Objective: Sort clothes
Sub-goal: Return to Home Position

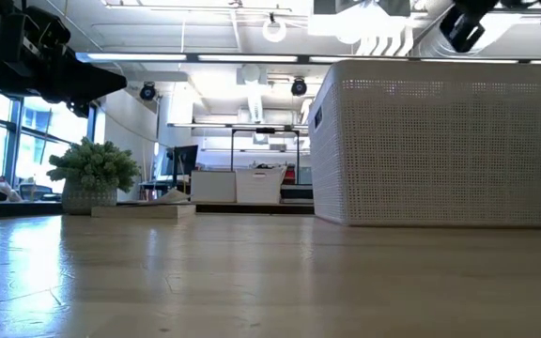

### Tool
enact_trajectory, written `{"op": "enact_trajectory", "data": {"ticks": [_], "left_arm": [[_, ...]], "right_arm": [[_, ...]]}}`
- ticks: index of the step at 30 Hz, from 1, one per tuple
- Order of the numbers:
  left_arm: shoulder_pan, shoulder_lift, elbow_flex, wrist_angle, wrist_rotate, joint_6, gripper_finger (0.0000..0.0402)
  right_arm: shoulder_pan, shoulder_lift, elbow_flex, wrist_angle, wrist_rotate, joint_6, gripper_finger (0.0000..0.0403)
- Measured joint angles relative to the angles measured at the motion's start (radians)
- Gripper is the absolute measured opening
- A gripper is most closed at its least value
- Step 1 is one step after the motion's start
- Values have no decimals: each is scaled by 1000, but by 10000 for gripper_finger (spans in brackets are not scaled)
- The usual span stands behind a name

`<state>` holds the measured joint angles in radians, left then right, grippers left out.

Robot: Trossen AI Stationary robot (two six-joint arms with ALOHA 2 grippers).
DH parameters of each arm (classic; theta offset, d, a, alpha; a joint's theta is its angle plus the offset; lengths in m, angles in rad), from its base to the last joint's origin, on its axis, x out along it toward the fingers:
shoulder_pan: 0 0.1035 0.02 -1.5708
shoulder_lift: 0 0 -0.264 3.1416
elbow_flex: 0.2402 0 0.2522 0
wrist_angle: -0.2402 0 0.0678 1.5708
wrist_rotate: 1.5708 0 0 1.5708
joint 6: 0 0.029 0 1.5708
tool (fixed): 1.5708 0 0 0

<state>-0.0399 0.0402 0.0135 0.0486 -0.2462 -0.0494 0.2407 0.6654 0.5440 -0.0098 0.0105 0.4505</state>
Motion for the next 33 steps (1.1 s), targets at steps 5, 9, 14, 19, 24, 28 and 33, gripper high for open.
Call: {"op": "enact_trajectory", "data": {"ticks": [5, 9, 14, 19, 24, 28, 33], "left_arm": [[0, 0, 0, 0, 0, 0, 1], [0, 0, 0, -1, 0, 0, 1], [0, 0, 0, -1, 0, 0, 1], [0, 0, 0, -1, 0, 0, 1], [0, 0, 0, 0, 0, 0, 1], [0, 0, 0, 0, 0, 0, 1], [0, 0, 0, 0, 0, 0, 1]], "right_arm": [[250, 31, -165, 335, 127, -46, 155], [378, 9, -161, 306, 275, -104, 155], [440, -114, -148, 224, 338, -232, 155], [413, -325, -147, 42, 367, -182, 155], [372, -436, -207, -24, 303, -60, 155], [338, -465, -354, 157, 248, 4, 155], [250, -457, -507, 420, 170, 43, 153]]}}
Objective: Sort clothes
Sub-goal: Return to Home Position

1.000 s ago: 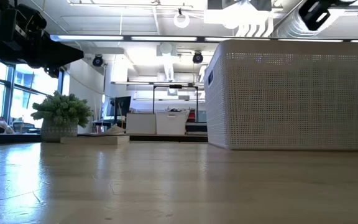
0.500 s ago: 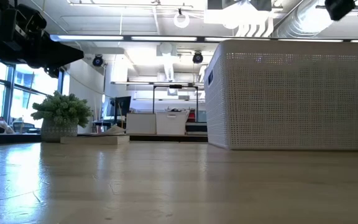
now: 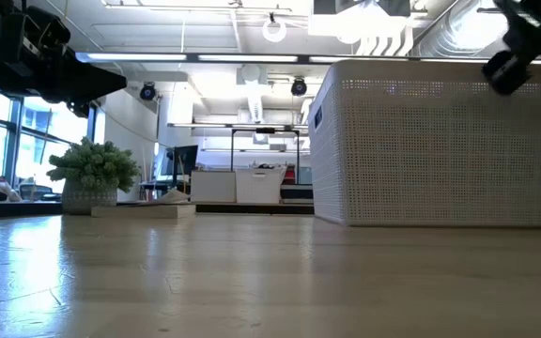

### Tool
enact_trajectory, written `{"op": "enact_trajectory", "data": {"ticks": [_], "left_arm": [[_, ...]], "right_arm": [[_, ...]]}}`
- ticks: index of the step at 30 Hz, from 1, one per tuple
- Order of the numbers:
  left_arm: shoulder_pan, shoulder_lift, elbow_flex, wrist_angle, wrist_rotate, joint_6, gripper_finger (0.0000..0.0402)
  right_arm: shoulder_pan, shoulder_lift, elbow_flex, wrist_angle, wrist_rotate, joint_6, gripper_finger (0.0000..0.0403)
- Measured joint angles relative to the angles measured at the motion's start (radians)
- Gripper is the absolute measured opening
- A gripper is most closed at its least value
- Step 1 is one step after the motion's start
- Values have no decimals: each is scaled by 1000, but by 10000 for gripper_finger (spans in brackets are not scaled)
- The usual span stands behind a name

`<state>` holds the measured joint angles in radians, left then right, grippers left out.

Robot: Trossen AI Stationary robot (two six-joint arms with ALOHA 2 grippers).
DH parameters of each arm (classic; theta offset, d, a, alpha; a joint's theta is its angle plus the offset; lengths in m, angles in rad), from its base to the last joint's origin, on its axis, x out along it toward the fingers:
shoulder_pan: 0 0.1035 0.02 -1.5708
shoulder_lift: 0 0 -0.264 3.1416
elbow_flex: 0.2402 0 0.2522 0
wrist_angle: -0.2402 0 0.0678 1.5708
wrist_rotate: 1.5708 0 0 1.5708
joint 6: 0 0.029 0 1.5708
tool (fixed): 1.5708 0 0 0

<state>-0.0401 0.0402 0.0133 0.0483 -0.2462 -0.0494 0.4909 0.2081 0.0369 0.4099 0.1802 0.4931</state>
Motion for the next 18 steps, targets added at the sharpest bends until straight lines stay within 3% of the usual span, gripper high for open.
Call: {"op": "enact_trajectory", "data": {"ticks": [3, 14, 18], "left_arm": [[0, 0, 0, 0, 0, 0, 1], [0, 0, 0, 0, 0, 0, 1], [0, 0, 0, 0, 0, 0, 1]], "right_arm": [[-85, 0, -19, -14, -21, -2, 135], [-409, -2, -5, -71, -377, -16, 22], [-465, -1, -9, -136, -420, -47, 3]]}}
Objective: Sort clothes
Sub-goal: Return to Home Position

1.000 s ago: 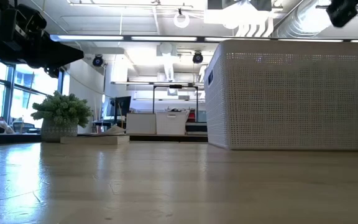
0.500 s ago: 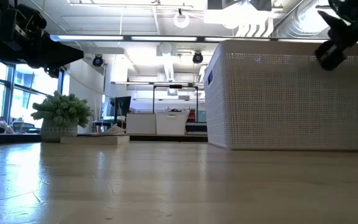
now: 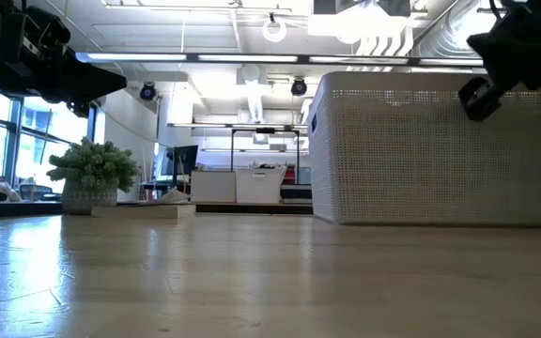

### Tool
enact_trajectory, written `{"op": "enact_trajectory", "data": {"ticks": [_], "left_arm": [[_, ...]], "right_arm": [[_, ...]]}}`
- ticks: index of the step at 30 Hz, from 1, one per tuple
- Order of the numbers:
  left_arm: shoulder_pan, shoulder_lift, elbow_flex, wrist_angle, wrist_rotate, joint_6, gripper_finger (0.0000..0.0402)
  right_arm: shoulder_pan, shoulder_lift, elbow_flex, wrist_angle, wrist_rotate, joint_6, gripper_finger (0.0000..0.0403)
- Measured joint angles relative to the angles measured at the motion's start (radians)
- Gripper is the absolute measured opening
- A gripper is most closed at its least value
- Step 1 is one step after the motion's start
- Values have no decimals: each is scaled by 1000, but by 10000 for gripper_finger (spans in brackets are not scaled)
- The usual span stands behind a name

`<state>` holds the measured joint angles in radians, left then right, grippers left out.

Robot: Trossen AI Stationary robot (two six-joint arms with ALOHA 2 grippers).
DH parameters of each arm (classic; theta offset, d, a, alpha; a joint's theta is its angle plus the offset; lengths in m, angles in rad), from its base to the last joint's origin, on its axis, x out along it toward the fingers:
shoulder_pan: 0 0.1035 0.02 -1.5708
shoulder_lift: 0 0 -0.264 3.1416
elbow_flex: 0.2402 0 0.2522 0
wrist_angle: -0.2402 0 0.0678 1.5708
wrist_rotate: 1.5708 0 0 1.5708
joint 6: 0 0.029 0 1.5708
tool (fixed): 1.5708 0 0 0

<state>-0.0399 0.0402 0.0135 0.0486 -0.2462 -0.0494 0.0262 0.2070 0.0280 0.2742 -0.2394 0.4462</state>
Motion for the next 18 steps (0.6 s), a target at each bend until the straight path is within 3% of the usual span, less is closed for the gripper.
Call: {"op": "enact_trajectory", "data": {"ticks": [12, 18], "left_arm": [[0, 0, 0, 0, 0, 0, 1], [0, 0, 0, 0, 0, 0, 1]], "right_arm": [[-6, -8, -18, -90, -14, -153, 1], [-7, -104, -18, -176, -15, -186, 0]]}}
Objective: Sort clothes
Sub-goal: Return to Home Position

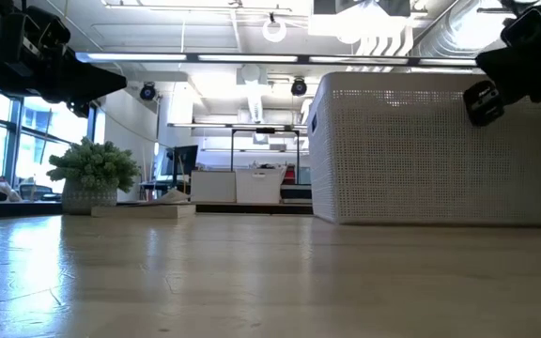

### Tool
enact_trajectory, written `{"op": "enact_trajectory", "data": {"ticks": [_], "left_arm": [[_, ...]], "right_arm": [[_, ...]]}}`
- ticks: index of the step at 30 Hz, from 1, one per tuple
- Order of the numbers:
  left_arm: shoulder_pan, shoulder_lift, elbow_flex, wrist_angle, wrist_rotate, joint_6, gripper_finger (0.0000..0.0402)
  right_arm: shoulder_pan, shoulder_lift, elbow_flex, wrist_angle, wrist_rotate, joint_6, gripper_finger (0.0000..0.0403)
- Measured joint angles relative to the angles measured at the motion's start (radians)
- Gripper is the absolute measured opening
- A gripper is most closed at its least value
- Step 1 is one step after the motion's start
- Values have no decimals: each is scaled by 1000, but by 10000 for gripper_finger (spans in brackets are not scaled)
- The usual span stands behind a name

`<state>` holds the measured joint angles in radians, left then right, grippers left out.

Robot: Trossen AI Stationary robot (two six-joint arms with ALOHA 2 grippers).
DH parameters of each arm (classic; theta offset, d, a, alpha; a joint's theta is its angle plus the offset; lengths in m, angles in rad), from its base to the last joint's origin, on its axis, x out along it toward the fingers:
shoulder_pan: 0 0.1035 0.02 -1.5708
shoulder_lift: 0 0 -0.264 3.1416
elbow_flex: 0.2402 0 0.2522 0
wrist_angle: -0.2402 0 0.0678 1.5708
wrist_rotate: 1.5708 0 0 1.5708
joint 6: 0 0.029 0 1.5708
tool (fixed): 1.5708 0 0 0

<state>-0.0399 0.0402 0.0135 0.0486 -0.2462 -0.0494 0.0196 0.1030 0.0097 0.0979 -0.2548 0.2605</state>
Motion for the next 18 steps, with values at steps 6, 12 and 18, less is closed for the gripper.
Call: {"op": "enact_trajectory", "data": {"ticks": [6, 12, 18], "left_arm": [[0, 0, 0, 1, 0, 0, 1], [0, 1, 0, 1, 0, 0, 1], [0, 1, 0, 0, 0, 0, 1]], "right_arm": [[0, -103, 1, -35, 16, -28, 0], [0, -99, 0, -52, 70, -6, 0], [0, -98, 0, -73, 176, 66, 0]]}}
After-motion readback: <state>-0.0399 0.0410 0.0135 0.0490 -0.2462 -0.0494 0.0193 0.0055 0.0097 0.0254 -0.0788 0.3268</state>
